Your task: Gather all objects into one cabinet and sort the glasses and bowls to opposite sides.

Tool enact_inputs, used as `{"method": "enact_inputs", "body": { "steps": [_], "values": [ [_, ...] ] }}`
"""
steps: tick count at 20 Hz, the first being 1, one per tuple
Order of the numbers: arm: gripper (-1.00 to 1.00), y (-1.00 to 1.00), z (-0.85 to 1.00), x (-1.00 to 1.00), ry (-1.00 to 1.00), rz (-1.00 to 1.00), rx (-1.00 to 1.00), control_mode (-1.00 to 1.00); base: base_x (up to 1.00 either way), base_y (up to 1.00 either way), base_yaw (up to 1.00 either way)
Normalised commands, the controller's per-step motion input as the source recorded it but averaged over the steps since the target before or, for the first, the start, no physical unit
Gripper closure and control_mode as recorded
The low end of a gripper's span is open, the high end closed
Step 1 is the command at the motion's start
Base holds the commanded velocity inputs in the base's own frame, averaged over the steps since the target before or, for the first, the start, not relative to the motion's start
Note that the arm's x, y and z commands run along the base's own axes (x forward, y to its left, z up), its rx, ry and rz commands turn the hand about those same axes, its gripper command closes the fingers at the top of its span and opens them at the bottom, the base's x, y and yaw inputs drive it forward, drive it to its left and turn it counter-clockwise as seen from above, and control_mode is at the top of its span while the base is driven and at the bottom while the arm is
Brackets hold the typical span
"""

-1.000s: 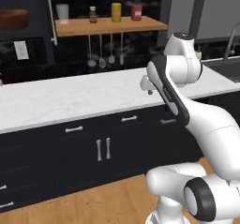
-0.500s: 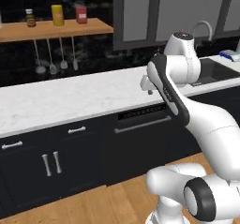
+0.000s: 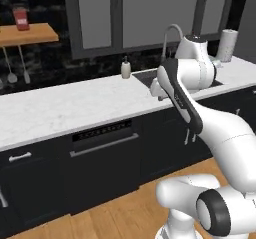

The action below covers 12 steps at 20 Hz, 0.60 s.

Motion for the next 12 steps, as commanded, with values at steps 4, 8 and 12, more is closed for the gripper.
{"method": "enact_inputs", "body": {
  "steps": [4, 8, 12],
  "values": [
    [-1.00, 0.00, 0.00, 0.00, 0.00, 0.00, 0.00, 1.00, 0.00, -0.88, -0.20],
    [-1.00, 0.00, 0.00, 0.00, 0.00, 0.00, 0.00, 1.00, 0.00, -0.83, -0.26],
    [-1.00, 0.00, 0.00, 0.00, 0.00, 0.00, 0.00, 1.00, 0.00, -0.60, -0.41]
  ]
}}
